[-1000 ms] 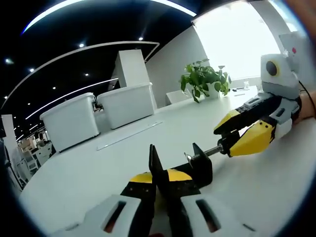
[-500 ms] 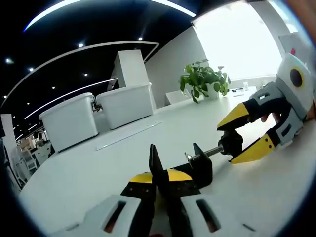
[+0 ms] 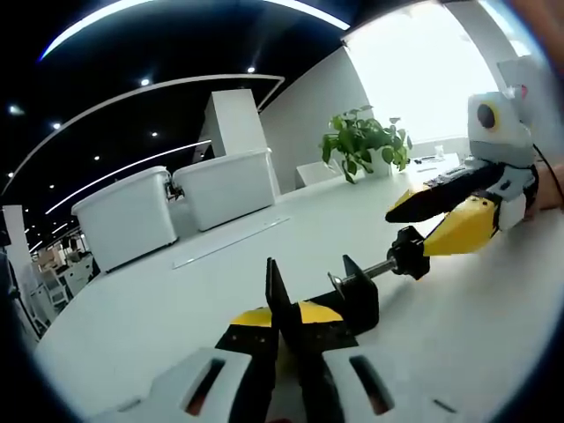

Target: Clamp the fixed fixture on the desktop, loosen the retaining clip, secure it to the edge of the desk, and tighten the retaining clip.

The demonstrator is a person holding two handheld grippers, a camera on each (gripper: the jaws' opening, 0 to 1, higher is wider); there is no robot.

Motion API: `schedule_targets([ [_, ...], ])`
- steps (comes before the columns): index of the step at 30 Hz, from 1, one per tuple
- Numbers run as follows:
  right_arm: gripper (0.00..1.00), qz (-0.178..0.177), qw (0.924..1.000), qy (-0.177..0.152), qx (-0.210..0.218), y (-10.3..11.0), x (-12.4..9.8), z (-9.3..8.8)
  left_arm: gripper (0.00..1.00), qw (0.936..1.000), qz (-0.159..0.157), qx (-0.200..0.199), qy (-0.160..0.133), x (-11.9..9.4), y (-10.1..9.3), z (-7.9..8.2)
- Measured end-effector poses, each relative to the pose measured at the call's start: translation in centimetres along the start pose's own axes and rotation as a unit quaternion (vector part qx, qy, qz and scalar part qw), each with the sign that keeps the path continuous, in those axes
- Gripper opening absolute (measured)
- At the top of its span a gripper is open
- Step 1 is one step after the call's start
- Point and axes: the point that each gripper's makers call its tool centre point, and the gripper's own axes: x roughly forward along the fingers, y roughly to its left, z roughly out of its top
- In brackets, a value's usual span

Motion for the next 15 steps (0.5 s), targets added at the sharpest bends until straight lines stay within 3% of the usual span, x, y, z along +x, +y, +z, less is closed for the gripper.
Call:
schedule_targets([
  [2,0.29,-0.002,0.9970,-0.010,0.077,-0.5,-0.2,0.3,0.07,1.0000,0.000,-0.001,0.000,0.0,0.0,0.0],
  [4,0.29,0.000,0.9895,-0.014,0.144,-1.0,-0.5,0.1,0.07,1.0000,0.001,-0.001,0.000,0.0,0.0,0.0],
  [7,0.26,-0.020,0.9753,0.012,0.220,-2.6,-0.7,-1.7,0.07,1.0000,0.001,-0.001,-0.001,-0.1,0.0,0.0],
  [8,0.26,-0.027,0.9723,0.016,0.232,-2.8,-0.6,-1.7,0.07,1.0000,0.000,-0.001,-0.001,-0.1,0.0,0.0],
  [10,0.25,-0.016,0.9746,0.004,0.223,-2.3,-0.6,-1.2,0.07,1.0000,0.000,-0.001,-0.001,0.0,0.0,0.0],
  [15,0.24,-0.004,0.9808,0.026,0.193,-1.0,-0.1,-2.0,0.07,1.0000,0.000,-0.001,0.000,-0.1,0.0,0.0],
])
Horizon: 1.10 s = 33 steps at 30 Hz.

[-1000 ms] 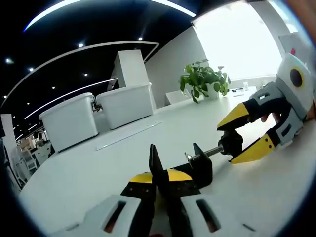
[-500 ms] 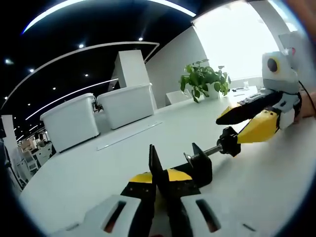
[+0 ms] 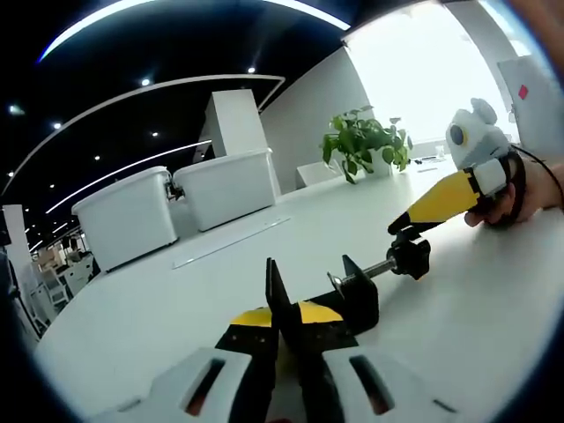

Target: Clamp the fixed fixture on the desktop, loosen the retaining clip, secure it to the edge of the desk, and tighten the retaining clip.

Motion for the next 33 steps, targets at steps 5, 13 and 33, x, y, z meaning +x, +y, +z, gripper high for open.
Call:
schedule_targets([
  [5,0.23,-0.003,0.9998,0.012,0.015,-0.6,0.7,-0.2,0.07,1.0000,0.000,-0.001,0.000,0.0,0.0,0.0],
  [13,0.22,0.009,0.9997,0.023,-0.004,0.1,1.1,-0.7,0.07,1.0000,0.000,-0.001,0.000,0.0,-0.1,0.0],
  [33,0.19,0.018,0.9510,0.017,-0.308,1.8,1.3,-0.4,0.07,1.0000,0.005,-0.005,0.000,0.0,0.1,-0.1],
])
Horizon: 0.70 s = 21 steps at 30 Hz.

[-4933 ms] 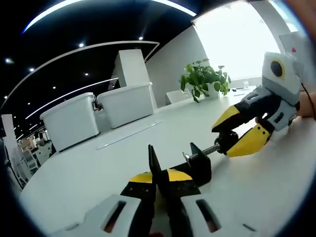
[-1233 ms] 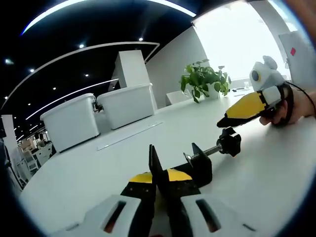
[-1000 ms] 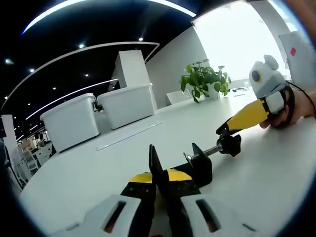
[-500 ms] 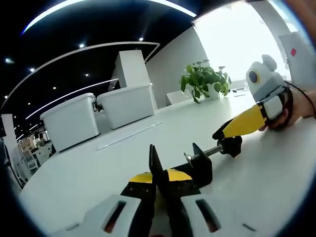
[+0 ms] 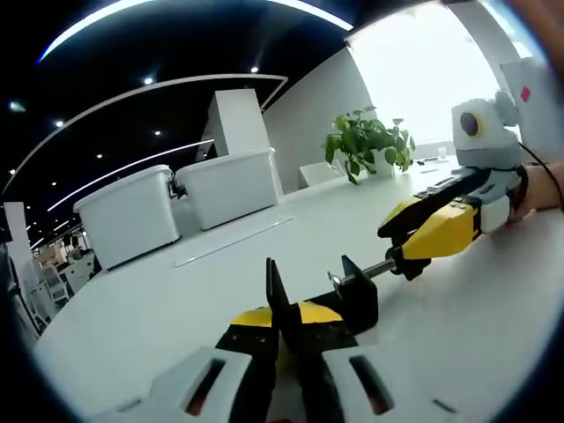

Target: Clamp the fixed fixture on the desktop, loosen the retaining clip, secure it to the edge of the desk, and tighten the retaining clip.

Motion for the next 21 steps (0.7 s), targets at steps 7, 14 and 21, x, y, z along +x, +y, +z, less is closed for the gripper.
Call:
schedule_targets([
  [7,0.19,-0.019,0.9771,0.010,-0.212,1.0,0.1,0.3,0.06,1.0000,0.001,0.000,0.000,0.0,-0.1,0.0],
  [14,0.19,-0.032,0.9444,0.027,-0.326,1.7,0.2,0.0,0.06,1.0000,0.001,-0.002,0.001,-0.1,-0.1,0.0],
  [21,0.20,-0.036,0.9575,0.026,-0.285,1.2,0.3,0.1,0.07,1.0000,0.000,-0.001,0.000,-0.1,-0.1,0.0],
])
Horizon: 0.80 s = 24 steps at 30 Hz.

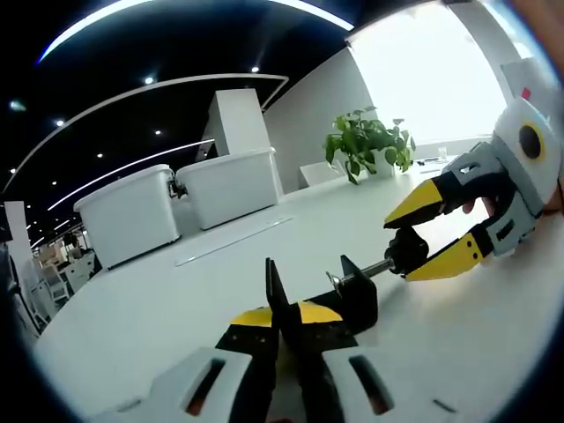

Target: Clamp the fixed fixture on the desktop, loosen the retaining clip, secure it to the edge of the desk, and tighten the retaining clip.

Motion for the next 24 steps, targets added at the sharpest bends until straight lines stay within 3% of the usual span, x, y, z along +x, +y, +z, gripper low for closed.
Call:
schedule_targets([
  [1,0.20,-0.001,0.9989,-0.006,0.046,-0.2,0.0,0.0,0.07,1.0000,0.000,0.000,0.000,0.0,0.0,0.0],
  [2,0.20,0.004,0.9928,-0.006,0.120,-0.4,-0.1,-0.2,0.07,1.0000,0.000,0.000,-0.001,0.0,0.0,0.0],
  [3,0.22,0.011,0.9787,-0.013,0.205,-0.6,-0.3,-0.1,0.07,1.0000,-0.001,0.000,-0.001,0.0,0.0,0.0],
  [5,0.25,0.017,0.9336,-0.042,0.355,-1.7,-0.7,0.2,0.07,1.0000,-0.001,0.000,-0.001,0.0,0.0,0.0],
  [6,0.26,0.011,0.9172,-0.048,0.395,-2.6,-0.8,-0.2,0.07,1.0000,-0.001,0.000,-0.001,0.0,0.0,0.0],
  [7,0.25,0.005,0.9058,-0.050,0.421,-2.9,-1.1,-0.4,0.07,1.0000,-0.001,0.000,-0.001,0.0,0.0,0.0],
  [9,0.25,-0.007,0.8708,-0.051,0.489,-4.0,-1.3,-1.4,0.07,1.0000,-0.002,0.000,-0.001,0.0,0.0,0.0],
  [10,0.25,-0.001,0.8485,-0.048,0.527,-4.1,-1.3,-2.0,0.07,1.0000,-0.002,0.000,-0.001,0.0,0.0,0.0],
  [12,0.22,0.025,0.7909,-0.039,0.610,-3.2,-1.2,-2.6,0.07,1.0000,-0.001,0.001,-0.001,0.0,0.0,0.0],
  [13,0.22,0.041,0.7725,-0.029,0.633,-2.6,-1.2,-2.6,0.07,1.0000,-0.001,0.000,-0.001,0.0,0.0,0.0],
  [14,0.22,0.041,0.7830,-0.024,0.620,-2.8,-1.1,-2.7,0.07,1.0000,0.000,0.001,-0.001,0.0,0.0,0.0],
  [15,0.22,0.042,0.7865,-0.039,0.615,-2.9,-1.1,-2.2,0.07,1.0000,0.000,0.000,-0.001,0.0,-0.1,0.0],
  [17,0.22,0.046,0.7860,-0.042,0.615,-2.8,-0.9,-1.9,0.07,1.0000,0.000,0.001,-0.001,0.0,-0.1,0.0],
  [19,0.22,0.044,0.8133,-0.027,0.580,-2.2,-0.5,-2.2,0.07,1.0000,0.001,0.000,-0.001,0.0,-0.1,0.0],
  [20,0.22,0.043,0.8196,-0.025,0.571,-2.1,-0.3,-2.3,0.07,1.0000,0.001,0.000,-0.001,-0.1,-0.1,0.0],
  [22,0.21,0.043,0.8157,-0.024,0.576,-2.4,0.2,-2.5,0.07,1.0000,0.001,0.000,-0.001,-0.1,-0.1,0.0],
  [23,0.21,0.042,0.8193,-0.018,0.572,-2.3,0.2,-2.7,0.07,1.0000,0.001,0.000,-0.001,-0.1,-0.1,0.0],
  [24,0.21,0.042,0.8299,-0.002,0.556,-1.9,0.3,-3.1,0.07,1.0000,0.001,0.000,-0.001,-0.1,-0.1,0.0],
])
